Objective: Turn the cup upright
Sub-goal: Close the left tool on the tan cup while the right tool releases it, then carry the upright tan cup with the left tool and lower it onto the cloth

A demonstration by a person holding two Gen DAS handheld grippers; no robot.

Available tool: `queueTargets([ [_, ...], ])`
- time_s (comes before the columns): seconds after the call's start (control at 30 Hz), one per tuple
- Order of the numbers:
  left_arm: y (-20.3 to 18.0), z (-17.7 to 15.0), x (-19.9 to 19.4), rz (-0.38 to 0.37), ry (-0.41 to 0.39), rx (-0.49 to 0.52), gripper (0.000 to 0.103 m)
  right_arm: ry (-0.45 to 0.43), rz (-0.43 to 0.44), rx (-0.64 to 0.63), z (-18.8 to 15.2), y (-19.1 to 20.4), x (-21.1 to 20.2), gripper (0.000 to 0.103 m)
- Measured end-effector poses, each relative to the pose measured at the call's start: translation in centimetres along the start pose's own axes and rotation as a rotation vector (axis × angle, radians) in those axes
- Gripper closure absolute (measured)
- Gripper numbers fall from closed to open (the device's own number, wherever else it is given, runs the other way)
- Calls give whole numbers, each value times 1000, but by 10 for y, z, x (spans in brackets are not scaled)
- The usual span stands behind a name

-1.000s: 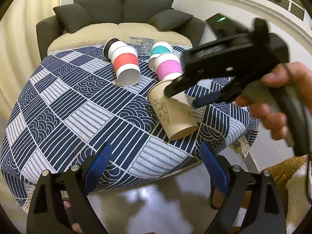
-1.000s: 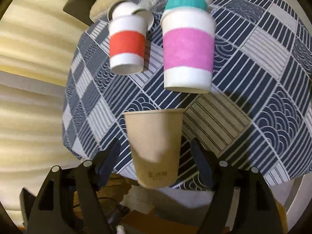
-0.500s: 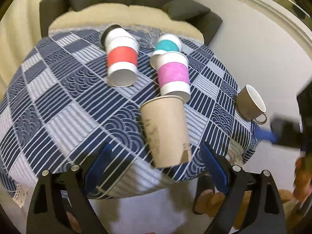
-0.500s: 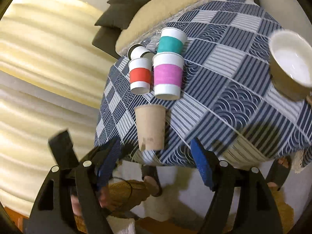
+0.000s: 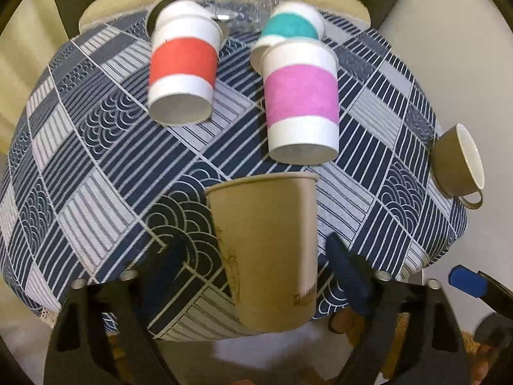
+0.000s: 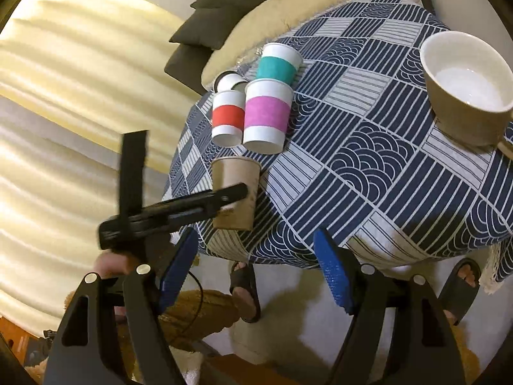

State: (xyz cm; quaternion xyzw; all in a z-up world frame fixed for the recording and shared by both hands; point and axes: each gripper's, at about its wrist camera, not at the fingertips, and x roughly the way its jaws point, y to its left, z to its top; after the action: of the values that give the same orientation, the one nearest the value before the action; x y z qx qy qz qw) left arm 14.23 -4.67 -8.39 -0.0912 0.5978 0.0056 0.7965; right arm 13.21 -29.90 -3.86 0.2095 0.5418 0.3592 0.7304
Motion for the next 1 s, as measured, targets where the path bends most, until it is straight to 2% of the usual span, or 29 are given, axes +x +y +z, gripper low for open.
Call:
queueTargets([
  [0.1,-2,3,8,38,23,2,43,-1,9,7,0,-2,-2,29],
  [0.33,-1,8,10,35,49,-25,44,-11,11,3,-4,-1,-11,29],
  [0.5,1,10,-3,28,18,-36,44,-9,10,-7,-4,0,-8,29],
  [0.67,4,-2,-28,-1,-87,-52,44,4,-5,-6,-6,-1,-1,29],
  [0.9,0,-22,-53,-14,-316,-43,45,-12,13,-13,-7,2,1,29],
  [1.0,2,-32,-58,-23,-406,-43,45,-35,32,-8,-6,2,-2,23],
])
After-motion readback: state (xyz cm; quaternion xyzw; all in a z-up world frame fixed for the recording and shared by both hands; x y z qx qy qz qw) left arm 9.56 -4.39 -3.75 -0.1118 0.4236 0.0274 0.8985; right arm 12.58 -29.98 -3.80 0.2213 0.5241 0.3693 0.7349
